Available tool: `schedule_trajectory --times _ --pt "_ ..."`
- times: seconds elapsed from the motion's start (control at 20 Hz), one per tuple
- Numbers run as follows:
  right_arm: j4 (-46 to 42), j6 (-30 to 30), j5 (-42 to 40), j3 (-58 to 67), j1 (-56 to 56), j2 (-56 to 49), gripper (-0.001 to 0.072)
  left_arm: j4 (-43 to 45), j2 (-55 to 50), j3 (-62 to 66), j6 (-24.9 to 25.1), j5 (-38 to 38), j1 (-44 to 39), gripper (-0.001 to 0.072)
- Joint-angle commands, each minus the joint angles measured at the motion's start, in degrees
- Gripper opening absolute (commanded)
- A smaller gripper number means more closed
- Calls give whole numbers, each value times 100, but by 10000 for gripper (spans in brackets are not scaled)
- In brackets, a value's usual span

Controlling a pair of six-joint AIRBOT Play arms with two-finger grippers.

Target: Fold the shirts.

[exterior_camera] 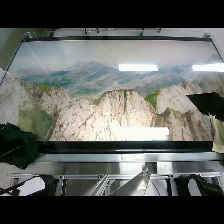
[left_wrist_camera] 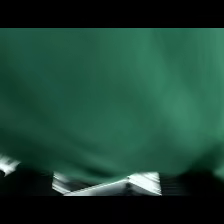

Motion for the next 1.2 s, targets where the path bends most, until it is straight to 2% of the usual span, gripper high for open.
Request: schedule_trajectory --times 0.0,0.15,0.25,0.35,0.45,0.6,0.7,0.8,0.95,1.05,1.15 --pt "24 4 -13 -2 -4 -4 23 -540 -306 221 354 -321 22 20" --pt "39 2 -9 -2 -4 0 23 -2433 48 1021 874 -385 -57 17" --pt "39 4 -11 -2 -4 -2 23 -3991 354 1674 1373 -389 -431 17" --pt "39 4 -13 -2 -4 -4 23 -5434 608 2343 1873 -267 -1231 18" --pt "39 2 -35 -2 -4 -4 23 -6395 682 3082 2452 -295 -2350 20" --pt "39 2 -57 -2 -4 -4 23 -6507 350 3987 2492 -407 -3995 19" --pt "39 2 -57 -2 -4 -2 23 -6253 -87 4295 2494 -461 -4843 21" --pt "39 2 -55 -2 -4 -4 23 -5917 -566 4430 2494 -612 -5473 22" --pt "39 4 -50 -2 -4 -4 23 -5845 -1266 4566 2490 -595 -5923 29" --pt "39 4 -48 -2 -4 -4 24 -5849 -1582 4673 2409 -581 -5976 312" --pt "39 2 -28 -2 -4 -2 32 -5862 -1790 4852 2382 -393 -5906 313"
